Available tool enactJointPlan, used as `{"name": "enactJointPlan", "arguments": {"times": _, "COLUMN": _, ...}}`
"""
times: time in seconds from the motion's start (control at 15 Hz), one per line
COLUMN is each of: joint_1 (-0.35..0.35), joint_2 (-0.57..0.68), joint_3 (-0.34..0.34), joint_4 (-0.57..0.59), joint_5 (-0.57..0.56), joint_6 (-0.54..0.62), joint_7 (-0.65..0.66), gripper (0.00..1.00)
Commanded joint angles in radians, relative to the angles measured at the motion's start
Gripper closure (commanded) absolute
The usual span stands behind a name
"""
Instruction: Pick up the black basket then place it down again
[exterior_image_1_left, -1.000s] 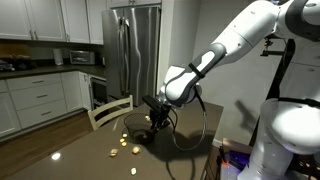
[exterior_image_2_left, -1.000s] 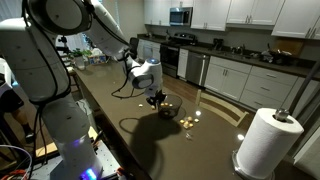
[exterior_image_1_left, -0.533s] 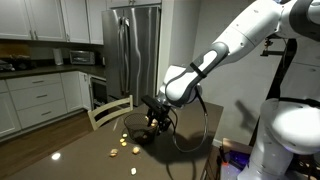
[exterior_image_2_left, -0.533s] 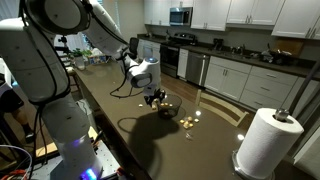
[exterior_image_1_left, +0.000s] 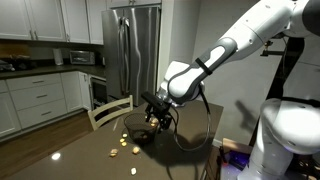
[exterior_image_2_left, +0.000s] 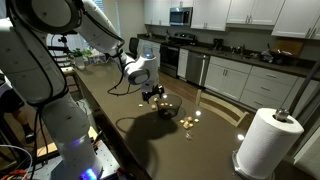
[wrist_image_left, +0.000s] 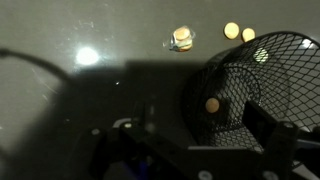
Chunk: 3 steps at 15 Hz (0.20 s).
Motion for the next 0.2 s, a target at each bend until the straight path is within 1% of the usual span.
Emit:
{"name": "enactJointPlan", "arguments": {"times": 0.0, "joint_1": -0.012, "joint_2": -0.003, "joint_3": 0.011, "joint_4": 0.001, "joint_5": 0.003, "joint_6": -0.006, "joint_7": -0.003, "gripper": 0.0}}
{"name": "enactJointPlan", "arguments": {"times": 0.13, "joint_1": -0.012, "joint_2": -0.003, "joint_3": 0.011, "joint_4": 0.0, "joint_5": 0.003, "joint_6": -0.006, "joint_7": -0.003, "gripper": 0.0}}
